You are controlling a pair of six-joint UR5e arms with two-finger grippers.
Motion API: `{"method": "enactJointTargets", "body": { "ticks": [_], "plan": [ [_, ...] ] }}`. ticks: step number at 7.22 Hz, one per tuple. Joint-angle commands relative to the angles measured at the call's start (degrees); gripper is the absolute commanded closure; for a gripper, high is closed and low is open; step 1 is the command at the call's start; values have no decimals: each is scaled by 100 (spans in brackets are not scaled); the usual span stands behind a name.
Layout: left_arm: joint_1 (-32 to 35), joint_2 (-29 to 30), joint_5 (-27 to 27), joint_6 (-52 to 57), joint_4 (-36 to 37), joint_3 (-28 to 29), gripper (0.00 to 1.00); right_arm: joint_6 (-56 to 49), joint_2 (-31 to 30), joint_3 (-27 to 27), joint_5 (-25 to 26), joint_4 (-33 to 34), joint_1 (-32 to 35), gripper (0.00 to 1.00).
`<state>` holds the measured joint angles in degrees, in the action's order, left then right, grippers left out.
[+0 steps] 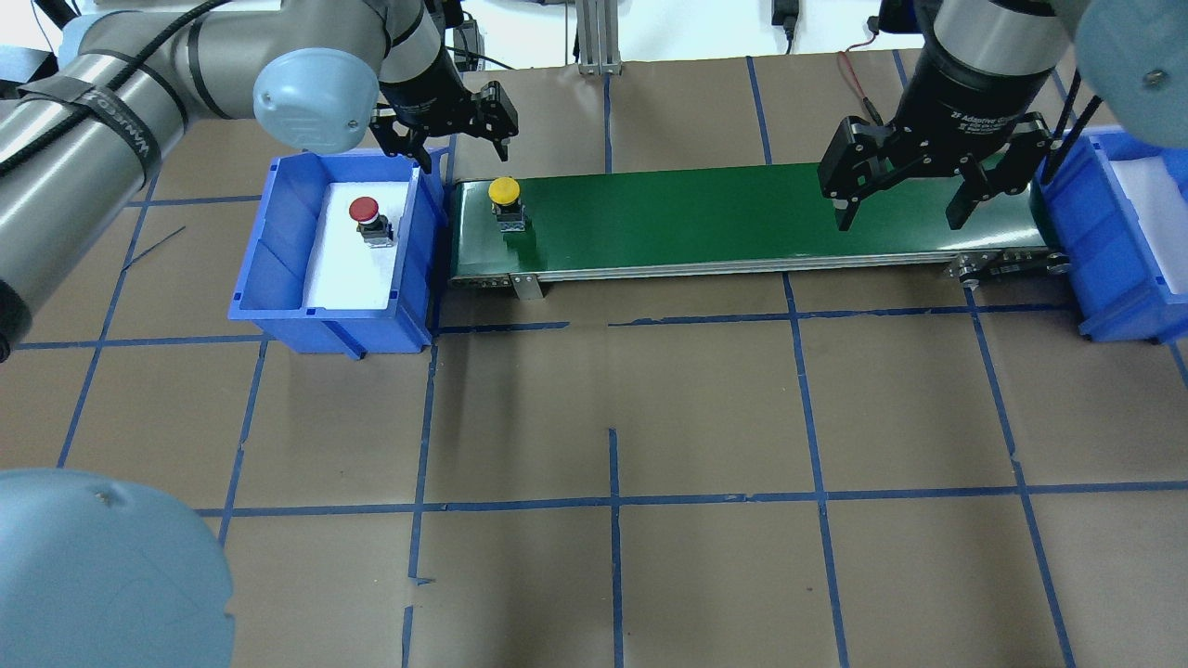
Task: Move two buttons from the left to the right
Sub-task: 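Open the left gripper and move it back over the red button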
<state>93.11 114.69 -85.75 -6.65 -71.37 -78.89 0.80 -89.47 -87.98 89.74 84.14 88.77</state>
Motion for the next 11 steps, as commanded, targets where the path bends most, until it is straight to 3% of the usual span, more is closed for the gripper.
{"method": "enactJointTargets", "body": {
  "ticks": [1, 5, 6, 9, 11],
  "plan": [
    [-519, -261, -345, 793, -141, -161, 0, -1, 0, 0, 0, -3, 0, 0],
    [-1012, -894, -302, 1297, -114, -1100, 0, -1, 0, 0, 0, 6, 0, 0],
    [-1110, -965, -276, 1977, -36, -1198, 0, -1, 0, 0, 0, -3, 0, 0],
    [-1111, -975, -320, 1512, -53, -1191, 0, -1, 0, 0, 0, -3, 0, 0],
    [-1111, -616, -241, 940, -114, -955, 0, -1, 0, 0, 0, 6, -9, 0]
  ]
}}
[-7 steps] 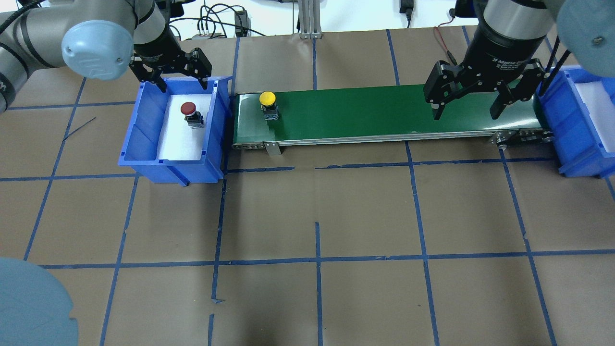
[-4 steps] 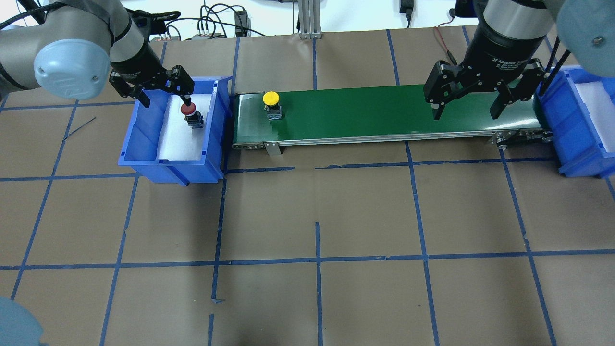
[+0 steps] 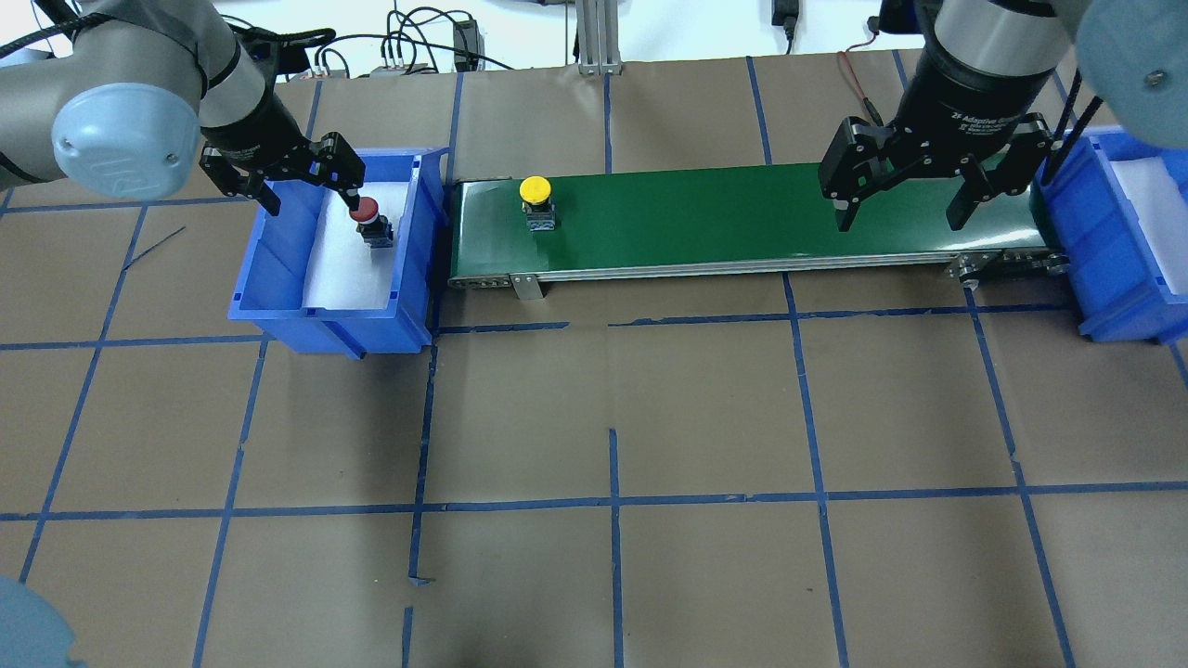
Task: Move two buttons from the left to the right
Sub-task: 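Open the left gripper and move it back over the red button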
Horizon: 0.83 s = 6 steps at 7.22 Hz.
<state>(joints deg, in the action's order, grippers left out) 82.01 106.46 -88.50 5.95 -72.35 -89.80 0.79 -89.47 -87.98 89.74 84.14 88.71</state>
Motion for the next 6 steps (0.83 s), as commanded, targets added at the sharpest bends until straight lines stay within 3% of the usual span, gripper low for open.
{"method": "enactJointTargets", "body": {
  "ticks": [1, 3, 6],
  "plan": [
    [-1, 556, 43, -288, -16, 521, 0, 0, 0, 0, 0, -3, -3, 0],
    [-10, 1199, 52, -253, 45, 1112, 0, 0, 0, -9, 0, -3, -3, 0],
    [-10, 1622, 157, -261, 292, 1105, 6, 0, 0, -9, 0, -3, -3, 0]
  ]
}}
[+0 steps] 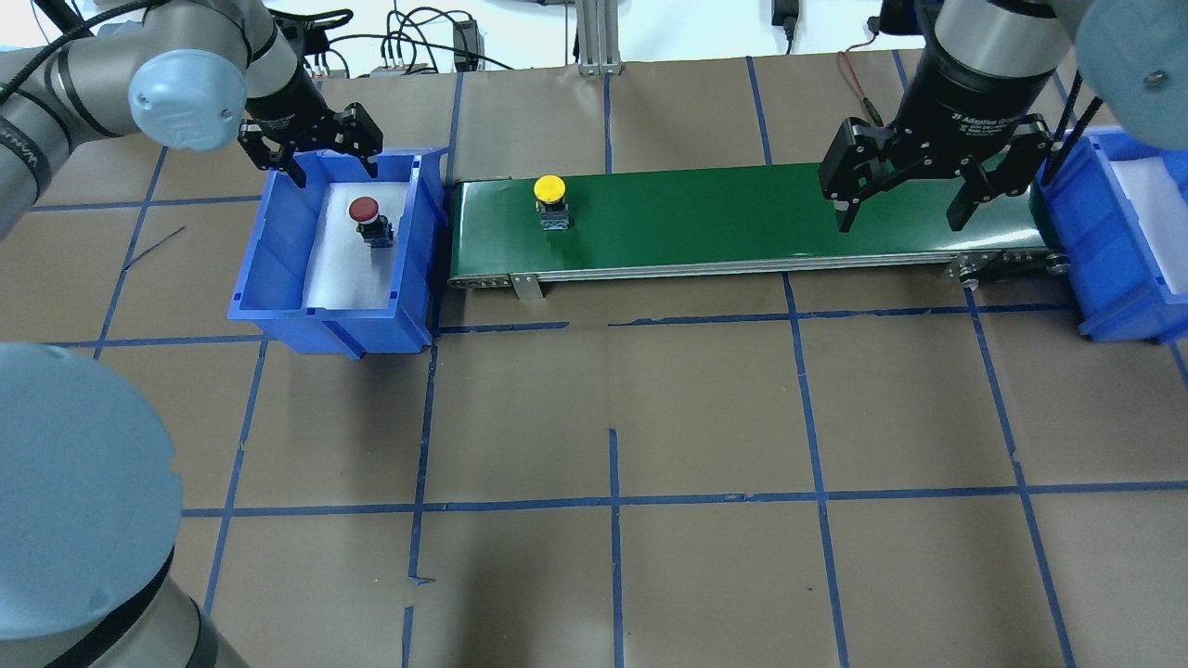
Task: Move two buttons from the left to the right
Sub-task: 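Open the left gripper and move it back over the red button, then lower the left gripper and grasp the red button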
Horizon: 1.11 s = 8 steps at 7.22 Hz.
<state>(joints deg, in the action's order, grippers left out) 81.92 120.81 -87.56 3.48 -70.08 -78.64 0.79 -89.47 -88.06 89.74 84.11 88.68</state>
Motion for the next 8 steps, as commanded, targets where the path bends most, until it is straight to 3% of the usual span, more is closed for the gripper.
{"method": "enactJointTargets", "body": {
  "ticks": [1, 3, 4, 6, 7, 8],
  "plan": [
    [-1, 223, 81, 12, 64, -89, 7, 0, 0, 0, 0, 0, 0, 0],
    [-1, 206, 64, 126, 82, -309, 10, 0, 0, 0, 0, 0, 0, 0],
    [-1, 189, 63, 135, 82, -327, 17, 9, 0, 0, 0, 0, 26, 0],
    [-1, 180, 63, 152, 82, -310, 44, 9, 0, -9, 0, 9, 17, 0],
    [-1, 154, 46, 196, 82, -318, 63, 9, 0, -9, 0, 9, 18, 0],
    [-1, 127, 55, 179, 82, -318, 72, 9, 0, -9, -9, 9, 35, 0]
  ]
}}
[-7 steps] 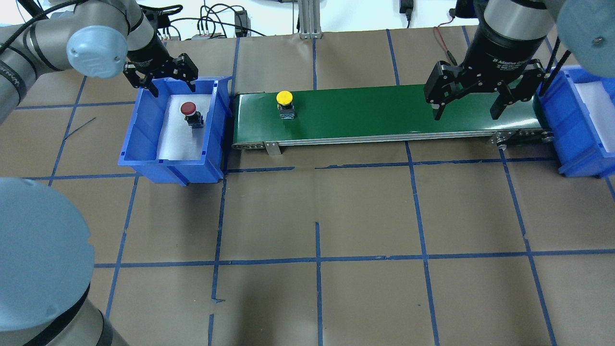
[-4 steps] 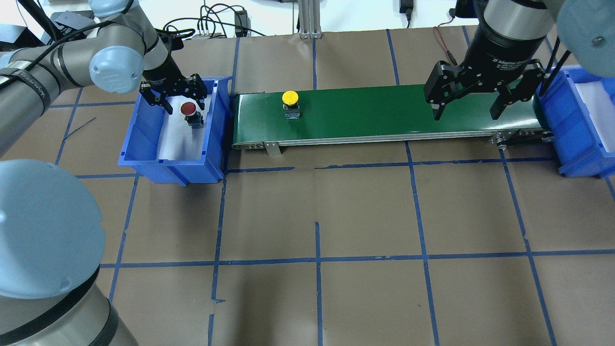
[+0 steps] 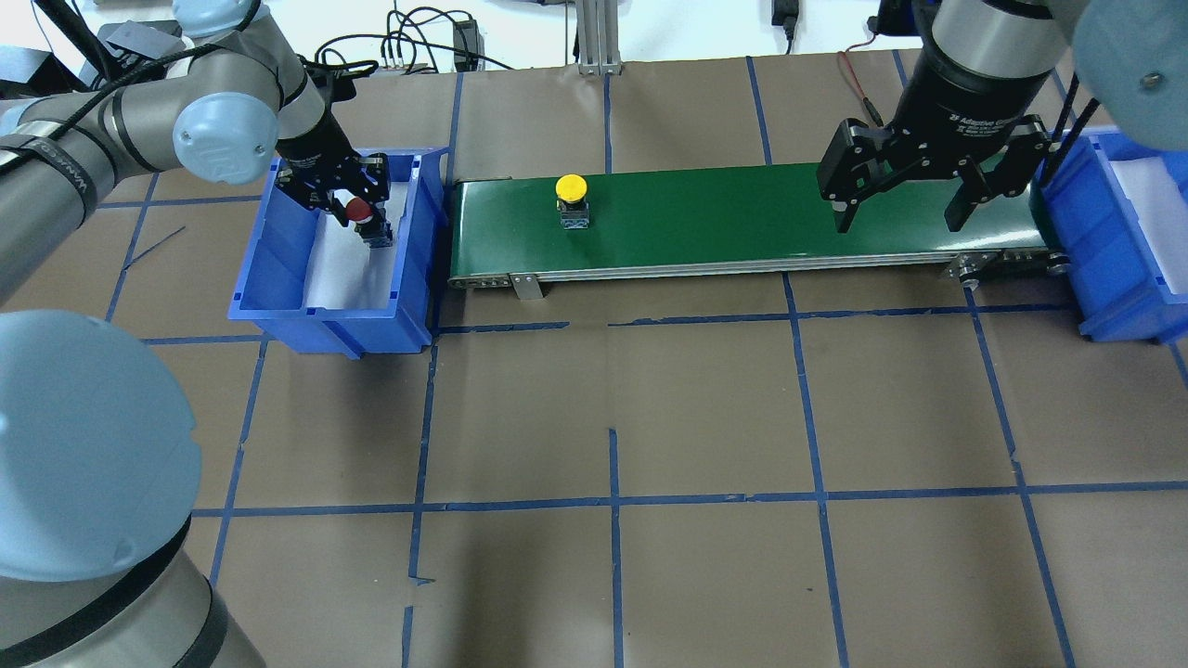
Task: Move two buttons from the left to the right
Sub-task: 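Lower the left gripper and grasp the red button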
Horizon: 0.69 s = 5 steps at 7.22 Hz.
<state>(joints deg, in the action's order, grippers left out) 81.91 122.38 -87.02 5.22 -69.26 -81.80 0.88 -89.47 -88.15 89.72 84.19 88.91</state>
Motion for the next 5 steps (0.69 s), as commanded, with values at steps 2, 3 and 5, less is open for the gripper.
{"method": "enactJointTargets", "body": {
  "ticks": [2, 3, 5],
  "plan": [
    [0, -196, -51, 145, -9, 103, 74, 0, 0, 0, -7, 1, 12, 0],
    [0, -293, -78, 216, -26, 103, 75, 0, 0, 0, -7, 1, 12, 0],
    [9, -740, -52, 60, -401, 121, 75, -9, 0, 8, 2, 1, 38, 0]
  ]
}}
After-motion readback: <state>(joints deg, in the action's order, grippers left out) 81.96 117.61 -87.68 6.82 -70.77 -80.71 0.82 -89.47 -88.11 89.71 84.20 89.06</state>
